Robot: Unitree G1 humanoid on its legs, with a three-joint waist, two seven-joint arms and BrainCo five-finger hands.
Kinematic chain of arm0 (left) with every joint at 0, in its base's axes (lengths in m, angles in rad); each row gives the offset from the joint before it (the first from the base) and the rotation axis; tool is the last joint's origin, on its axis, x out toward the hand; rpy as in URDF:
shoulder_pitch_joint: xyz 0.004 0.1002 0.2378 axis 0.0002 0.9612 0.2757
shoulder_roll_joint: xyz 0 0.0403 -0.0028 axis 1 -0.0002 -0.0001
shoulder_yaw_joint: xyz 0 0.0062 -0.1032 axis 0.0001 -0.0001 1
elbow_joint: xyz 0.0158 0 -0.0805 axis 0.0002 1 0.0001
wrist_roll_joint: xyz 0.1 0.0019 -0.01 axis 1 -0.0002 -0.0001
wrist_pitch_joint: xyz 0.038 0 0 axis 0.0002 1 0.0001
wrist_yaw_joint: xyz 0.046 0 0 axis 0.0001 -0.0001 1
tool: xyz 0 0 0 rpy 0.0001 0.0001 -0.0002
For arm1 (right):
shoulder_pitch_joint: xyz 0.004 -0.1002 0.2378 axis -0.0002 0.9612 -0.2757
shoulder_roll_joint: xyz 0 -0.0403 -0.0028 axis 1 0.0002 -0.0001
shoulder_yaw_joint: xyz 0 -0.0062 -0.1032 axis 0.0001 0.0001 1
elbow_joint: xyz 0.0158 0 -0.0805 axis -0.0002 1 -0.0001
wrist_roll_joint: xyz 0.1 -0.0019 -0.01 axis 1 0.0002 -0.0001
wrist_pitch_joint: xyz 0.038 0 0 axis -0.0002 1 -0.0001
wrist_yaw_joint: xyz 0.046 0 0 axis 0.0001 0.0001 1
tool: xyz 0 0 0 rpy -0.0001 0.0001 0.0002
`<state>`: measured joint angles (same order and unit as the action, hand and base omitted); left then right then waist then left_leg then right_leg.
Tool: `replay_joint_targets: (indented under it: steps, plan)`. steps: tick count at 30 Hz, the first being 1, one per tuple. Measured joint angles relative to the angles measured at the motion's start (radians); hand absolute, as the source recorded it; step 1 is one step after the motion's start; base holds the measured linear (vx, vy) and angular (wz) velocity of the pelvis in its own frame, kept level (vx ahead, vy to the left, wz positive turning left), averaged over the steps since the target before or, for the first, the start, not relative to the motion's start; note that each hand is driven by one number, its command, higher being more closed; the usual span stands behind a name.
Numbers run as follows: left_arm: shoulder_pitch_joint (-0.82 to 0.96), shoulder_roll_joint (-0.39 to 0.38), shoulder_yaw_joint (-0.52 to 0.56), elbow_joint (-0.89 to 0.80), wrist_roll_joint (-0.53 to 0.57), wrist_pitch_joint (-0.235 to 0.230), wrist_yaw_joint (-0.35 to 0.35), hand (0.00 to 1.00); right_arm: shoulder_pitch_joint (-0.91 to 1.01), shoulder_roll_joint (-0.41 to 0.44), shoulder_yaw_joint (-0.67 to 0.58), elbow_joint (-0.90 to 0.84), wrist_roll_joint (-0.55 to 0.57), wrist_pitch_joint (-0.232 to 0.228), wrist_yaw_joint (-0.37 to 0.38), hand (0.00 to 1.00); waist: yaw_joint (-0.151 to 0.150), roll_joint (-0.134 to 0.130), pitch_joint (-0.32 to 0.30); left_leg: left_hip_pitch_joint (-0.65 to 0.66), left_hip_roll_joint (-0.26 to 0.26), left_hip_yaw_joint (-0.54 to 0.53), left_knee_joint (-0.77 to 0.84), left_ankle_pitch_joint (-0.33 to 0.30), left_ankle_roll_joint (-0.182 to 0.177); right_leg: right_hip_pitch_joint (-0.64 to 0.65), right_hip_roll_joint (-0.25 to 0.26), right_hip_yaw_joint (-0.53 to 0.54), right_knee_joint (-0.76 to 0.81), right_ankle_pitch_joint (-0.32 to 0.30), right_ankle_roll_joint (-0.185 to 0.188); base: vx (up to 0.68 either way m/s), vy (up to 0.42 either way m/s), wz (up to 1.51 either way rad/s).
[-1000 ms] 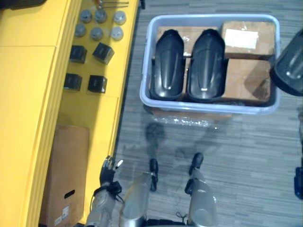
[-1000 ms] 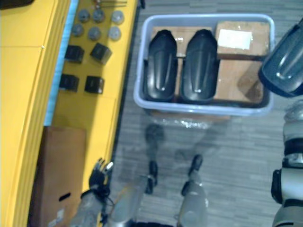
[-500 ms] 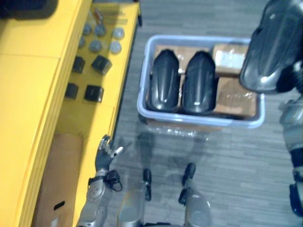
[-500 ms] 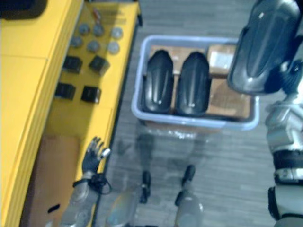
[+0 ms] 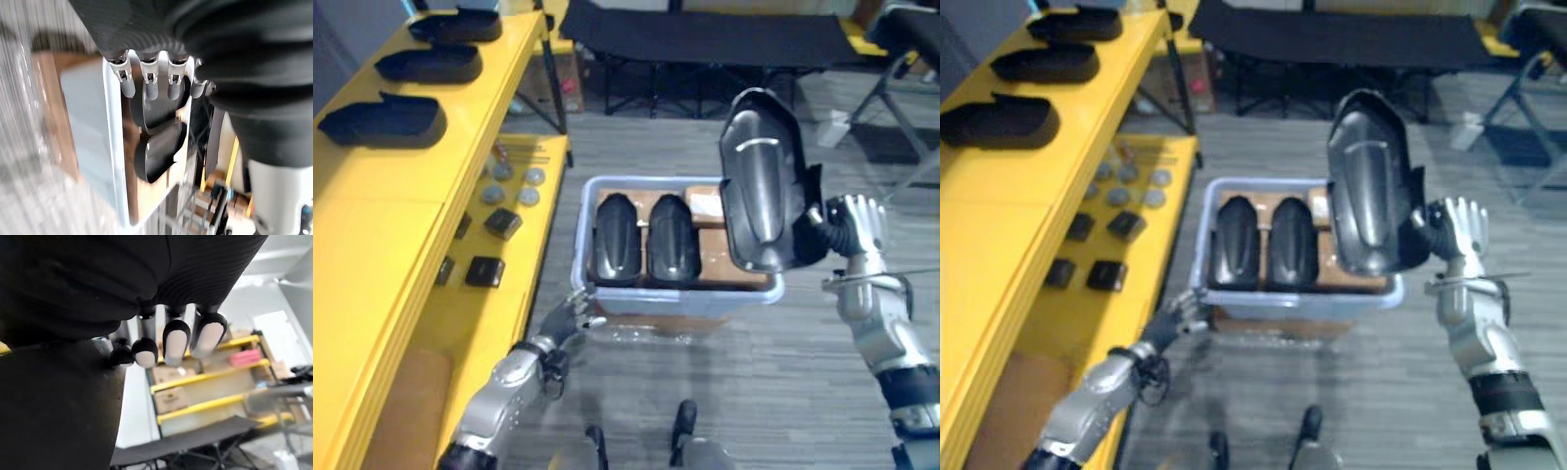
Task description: Walk over and take plastic housings, then place them on the shelf
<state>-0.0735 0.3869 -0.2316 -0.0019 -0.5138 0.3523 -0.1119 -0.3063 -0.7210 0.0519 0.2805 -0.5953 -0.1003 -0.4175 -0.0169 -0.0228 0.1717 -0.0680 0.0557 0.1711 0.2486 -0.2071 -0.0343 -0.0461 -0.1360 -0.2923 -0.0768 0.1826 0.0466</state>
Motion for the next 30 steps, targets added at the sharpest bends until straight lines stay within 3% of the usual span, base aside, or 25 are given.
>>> replay_joint_targets:
  steps: [6, 15, 22, 30]
  plan:
    - [-0.117, -0.004, -0.058, 0.160, -0.089, 0.116, -0.021, 0.00, 0.000, 0.052, 0.038, -0.009, -0.021, -0.062, 0.050, 1.00, -0.011, -0.003, -0.024, 0.035, 0.013, 0.011, -0.015, 0.007, -0.012, 0.018, 0.014, 0.021, -0.001, 0.000, 0.000, -0.01, -0.030, -0.10]
    - [-0.212, -0.035, -0.069, 0.275, -0.209, 0.177, -0.017, 0.00, -0.009, 0.112, 0.091, -0.011, -0.049, -0.099, 0.093, 1.00, -0.021, -0.011, -0.029, 0.045, 0.015, 0.031, -0.015, 0.009, -0.015, 0.014, 0.018, 0.045, -0.002, 0.005, 0.002, -0.02, -0.010, -0.07]
    - [-0.266, -0.086, -0.107, 0.332, -0.235, 0.185, 0.032, 0.00, -0.022, 0.140, 0.123, 0.000, -0.070, -0.116, 0.093, 1.00, -0.023, -0.013, -0.030, 0.047, 0.014, 0.032, -0.015, 0.009, -0.015, 0.015, 0.017, 0.046, -0.002, 0.007, 0.003, 0.00, -0.001, -0.01]
    - [-0.291, -0.130, -0.135, 0.386, -0.223, 0.145, 0.092, 0.00, -0.025, 0.187, 0.162, 0.021, -0.087, -0.125, 0.093, 1.00, -0.022, -0.017, -0.032, 0.049, 0.012, 0.030, -0.012, 0.010, -0.014, 0.015, 0.016, 0.047, -0.002, 0.011, 0.004, 0.00, 0.000, 0.00]
